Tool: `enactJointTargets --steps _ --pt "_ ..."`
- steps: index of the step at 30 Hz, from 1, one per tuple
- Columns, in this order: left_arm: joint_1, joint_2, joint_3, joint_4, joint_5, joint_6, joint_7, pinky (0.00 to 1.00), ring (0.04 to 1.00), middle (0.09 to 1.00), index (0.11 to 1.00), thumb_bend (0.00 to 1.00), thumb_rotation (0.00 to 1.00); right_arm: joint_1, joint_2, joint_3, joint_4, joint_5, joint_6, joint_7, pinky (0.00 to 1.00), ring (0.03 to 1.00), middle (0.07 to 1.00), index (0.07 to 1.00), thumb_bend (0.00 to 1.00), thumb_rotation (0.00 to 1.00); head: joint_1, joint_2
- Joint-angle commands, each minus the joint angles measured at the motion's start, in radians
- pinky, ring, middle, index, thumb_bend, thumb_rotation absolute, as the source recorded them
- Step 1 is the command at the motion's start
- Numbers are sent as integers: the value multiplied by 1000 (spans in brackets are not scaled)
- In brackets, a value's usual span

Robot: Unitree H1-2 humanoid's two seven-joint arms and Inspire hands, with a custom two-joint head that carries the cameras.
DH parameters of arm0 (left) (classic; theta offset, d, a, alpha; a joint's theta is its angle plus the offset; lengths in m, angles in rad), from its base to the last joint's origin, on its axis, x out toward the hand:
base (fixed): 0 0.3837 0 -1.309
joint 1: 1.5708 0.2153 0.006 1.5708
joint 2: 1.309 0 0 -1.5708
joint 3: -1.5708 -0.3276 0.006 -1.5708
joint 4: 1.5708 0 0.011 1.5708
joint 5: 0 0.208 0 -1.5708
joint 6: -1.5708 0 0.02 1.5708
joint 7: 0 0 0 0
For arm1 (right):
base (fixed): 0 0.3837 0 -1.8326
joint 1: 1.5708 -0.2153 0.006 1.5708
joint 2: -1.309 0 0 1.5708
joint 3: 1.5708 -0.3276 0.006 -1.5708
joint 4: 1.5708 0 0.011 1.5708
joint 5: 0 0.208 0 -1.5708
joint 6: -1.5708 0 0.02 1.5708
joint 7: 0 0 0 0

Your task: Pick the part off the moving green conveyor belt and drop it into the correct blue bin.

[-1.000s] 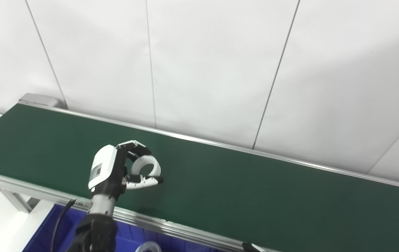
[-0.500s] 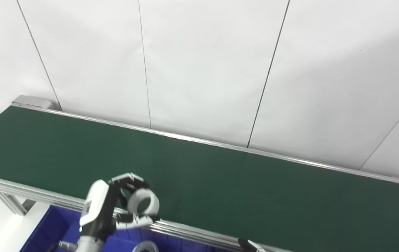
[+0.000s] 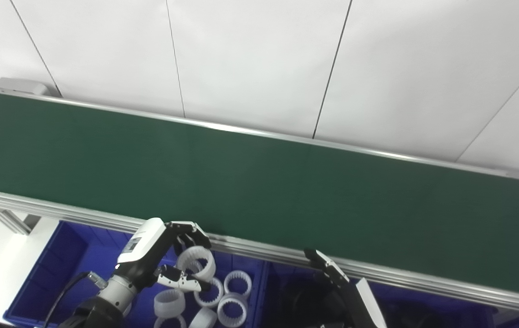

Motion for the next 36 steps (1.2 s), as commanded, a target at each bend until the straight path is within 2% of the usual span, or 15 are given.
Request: enactJointTargets --steps 1,6,9,10,11,16,18,20,22,23,25,27,31,35,36 --pt "-12 22 -11 -43 16 -6 -28 373 412 477 516 497 0 -11 8 -5 -45 7 1 -1 777 850 875 878 916 232 1 0" --pt "-26 49 -45 -63 102 17 -90 359 421 474 512 498 0 -12 7 -5 -55 2 12 1 779 855 877 879 915 248 8 28" --pt "-39 68 -65 -73 156 19 -122 476 465 480 495 500 0 -14 9 -5 -59 7 14 3 782 857 880 880 916 240 9 34" --pt "-42 70 -74 -80 200 32 -130 496 472 481 492 501 0 -14 9 -5 -62 9 19 5 783 858 881 881 916 239 9 36" --pt "-46 73 -86 -86 246 46 -140 581 487 502 466 500 0 -14 10 -5 -67 11 25 8 784 858 881 884 915 234 11 38" --pt "-54 68 -115 -119 401 133 -208 720 475 531 452 498 0 -11 14 -8 -76 10 29 10 778 854 877 886 912 244 8 44" --pt "-64 67 -137 -141 505 186 -276 776 644 532 460 506 0 -12 16 -9 -75 10 23 10 778 852 875 885 911 239 5 47" --pt "-74 63 -159 -158 596 225 -341 945 778 694 492 496 70 -12 19 -10 -75 7 21 8 783 854 874 885 912 244 3 49" --pt "-74 58 -167 -169 638 243 -365 986 813 742 498 496 88 -9 21 -10 -82 0 29 9 779 851 871 883 915 248 0 52" --pt "-73 56 -169 -175 661 250 -374 993 837 769 613 544 273 -8 21 -9 -87 -1 34 12 774 848 871 883 915 250 -1 56" --pt "-66 50 -165 -186 689 261 -381 999 905 846 751 694 501 -8 22 -10 -90 6 38 16 776 849 874 885 913 243 -5 60" --pt "-51 40 -147 -203 690 273 -382 1000 949 895 814 793 570 -6 22 -9 -98 5 46 20 776 849 876 885 914 248 -7 64" --pt "-3 22 -92 -250 615 278 -358 1000 987 966 893 902 562 -3 22 -8 -100 4 43 18 768 846 875 884 922 262 -11 71" --pt "37 18 -38 -282 470 257 -340 1000 965 965 904 921 496 -3 21 -8 -110 1 51 23 769 844 875 884 925 265 -20 77" --pt "47 15 -16 -285 380 231 -321 1000 961 963 905 922 488 -4 19 -8 -109 3 48 24 769 844 875 884 925 265 -28 80"
